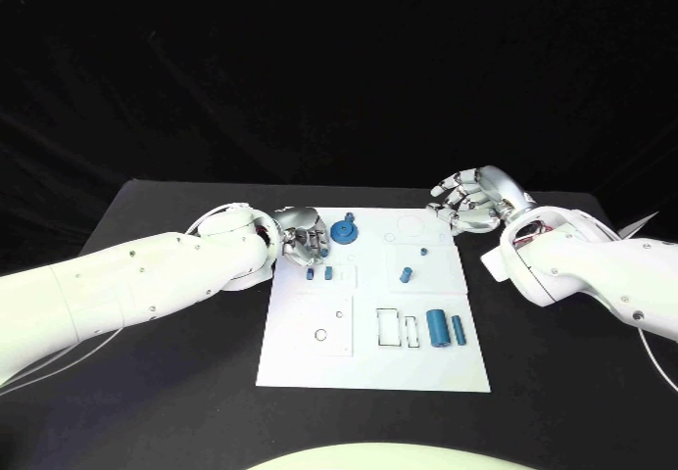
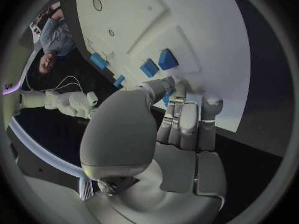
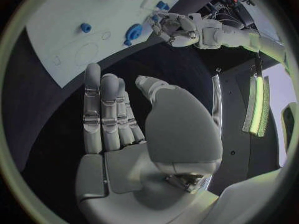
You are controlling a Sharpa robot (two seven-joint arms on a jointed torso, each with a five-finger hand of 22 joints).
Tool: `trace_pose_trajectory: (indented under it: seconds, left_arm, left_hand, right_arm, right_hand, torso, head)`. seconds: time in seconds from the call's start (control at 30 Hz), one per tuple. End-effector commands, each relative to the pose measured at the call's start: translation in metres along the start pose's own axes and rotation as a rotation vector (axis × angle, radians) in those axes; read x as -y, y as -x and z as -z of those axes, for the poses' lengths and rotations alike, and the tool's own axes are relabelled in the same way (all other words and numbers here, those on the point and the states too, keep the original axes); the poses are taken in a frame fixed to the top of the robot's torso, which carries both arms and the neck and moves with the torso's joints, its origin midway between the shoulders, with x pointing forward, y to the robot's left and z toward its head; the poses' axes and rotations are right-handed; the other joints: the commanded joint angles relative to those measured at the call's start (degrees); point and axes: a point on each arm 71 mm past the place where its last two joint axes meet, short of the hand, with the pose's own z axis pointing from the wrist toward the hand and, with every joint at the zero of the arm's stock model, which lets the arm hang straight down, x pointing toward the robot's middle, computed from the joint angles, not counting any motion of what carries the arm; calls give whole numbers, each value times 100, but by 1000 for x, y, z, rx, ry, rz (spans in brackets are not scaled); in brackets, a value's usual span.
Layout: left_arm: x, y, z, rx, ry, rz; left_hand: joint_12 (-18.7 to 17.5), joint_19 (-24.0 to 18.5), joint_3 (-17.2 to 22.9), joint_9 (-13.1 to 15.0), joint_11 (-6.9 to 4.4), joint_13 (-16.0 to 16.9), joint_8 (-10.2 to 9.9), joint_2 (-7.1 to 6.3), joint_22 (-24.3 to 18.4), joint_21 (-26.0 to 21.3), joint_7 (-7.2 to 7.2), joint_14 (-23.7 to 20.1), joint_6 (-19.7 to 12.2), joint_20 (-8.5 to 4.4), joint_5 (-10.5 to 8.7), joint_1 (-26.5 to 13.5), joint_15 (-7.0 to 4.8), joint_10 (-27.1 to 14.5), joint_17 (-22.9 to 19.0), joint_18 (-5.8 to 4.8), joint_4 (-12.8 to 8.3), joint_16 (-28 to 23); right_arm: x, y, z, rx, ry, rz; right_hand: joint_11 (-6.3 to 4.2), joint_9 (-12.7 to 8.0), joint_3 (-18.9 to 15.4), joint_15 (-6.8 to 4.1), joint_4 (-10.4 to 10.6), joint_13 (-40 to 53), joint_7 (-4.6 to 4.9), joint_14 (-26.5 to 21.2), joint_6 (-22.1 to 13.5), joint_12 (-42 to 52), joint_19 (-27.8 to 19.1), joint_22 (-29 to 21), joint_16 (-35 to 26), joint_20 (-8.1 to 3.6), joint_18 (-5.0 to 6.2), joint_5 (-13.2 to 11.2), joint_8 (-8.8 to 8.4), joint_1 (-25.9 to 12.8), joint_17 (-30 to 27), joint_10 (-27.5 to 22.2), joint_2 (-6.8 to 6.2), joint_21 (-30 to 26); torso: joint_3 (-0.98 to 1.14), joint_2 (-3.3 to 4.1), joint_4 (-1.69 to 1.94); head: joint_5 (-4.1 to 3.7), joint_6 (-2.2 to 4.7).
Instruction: Assemble the parts on the task board
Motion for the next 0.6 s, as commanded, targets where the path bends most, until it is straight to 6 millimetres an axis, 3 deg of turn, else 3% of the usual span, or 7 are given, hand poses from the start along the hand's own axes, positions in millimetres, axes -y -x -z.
trace_pose_trajectory:
  seconds: [0.03, 0.2, 0.47, 0.5, 0.53, 0.6]
  left_arm:
    - [0, -1, 0, -8, 5, 0]
    - [-4, 0, 1, -3, 18, 1]
    - [-18, 5, 4, 26, 48, 7]
    - [-20, 7, 5, 35, 51, 12]
    - [-24, 10, 6, 51, 54, 24]
    - [-27, 13, 8, 69, 56, 42]
  left_hand:
    - [8, 44, -23, -21, -4, 11, -68, 3, -4, 19, 11, 7, -78, -9, -22, -74, 23, -4, -8, -117, 32, 29]
    - [-2, 61, -37, -123, -25, 35, -315, -40, -13, 0, -22, 11, -438, -17, -18, -76, 6, -4, -14, -117, 42, 34]
    - [-7, 45, -44, -135, -24, 38, -337, -40, -32, -15, -13, 3, -470, -20, -17, -78, 5, -10, -31, -112, 48, 29]
    - [-12, 48, -39, -137, -21, 37, -339, -33, -31, -15, -3, 2, -469, -21, -13, -67, 5, -18, -34, -112, 45, 28]
    - [-16, 47, -24, -136, -16, 39, -331, -17, -35, -18, 11, 0, -445, -22, -9, -40, 8, -25, -37, -111, 35, 27]
    - [-17, 47, -16, -135, -12, 41, -325, -10, -36, -19, 16, 0, -431, -23, -8, -28, 9, -28, -37, -111, 31, 27]
  right_arm:
    - [-1, -1, 0, -9, 9, 6]
    - [0, -1, 0, -17, 6, 13]
    - [4, -2, -1, -55, -3, 42]
    - [5, -2, -2, -64, -2, 50]
    - [6, -2, -3, -78, 1, 66]
    - [7, -2, -3, -92, 9, 90]
  right_hand:
    - [18, -8, -27, 13, 4, -10, -3, -10, -28, -24, 31, -4, -27, 3, 63, 37, 23, -44, 9, 5, -24, -31]
    - [87, -32, -26, 72, -37, -175, 51, -122, -74, -255, -9, -104, -139, 45, 53, 27, 34, -44, 56, -223, -35, -162]
    - [158, -83, -2, 115, -166, -651, 107, -44, -83, -779, 123, -184, -131, 83, 61, -97, 74, 0, 211, -316, -53, -225]
    - [153, -104, 24, 105, -227, -737, 102, 94, -48, -861, 201, -159, 148, 72, 63, -139, 71, 52, 476, -284, -55, -181]
    - [134, -148, 116, 77, -319, -874, 89, 411, 29, -987, 370, -67, 831, 34, 62, -193, 42, 145, 1092, -194, -34, -40]
    - [122, -196, 210, 58, -392, -1007, 79, 609, 103, -1124, 579, 481, 1367, 12, -43, -249, -2, 196, 1583, -114, -36, 718]
  torso:
    - [1, -1, 0]
    - [2, -1, 1]
    - [-3, -2, 2]
    - [-4, -3, 2]
    - [-5, -5, 2]
    - [-6, -8, 3]
  head:
    - [-3, -2]
    - [-11, 15]
    - [-20, 23]
    - [-22, 25]
    - [-29, 32]
    - [-35, 39]
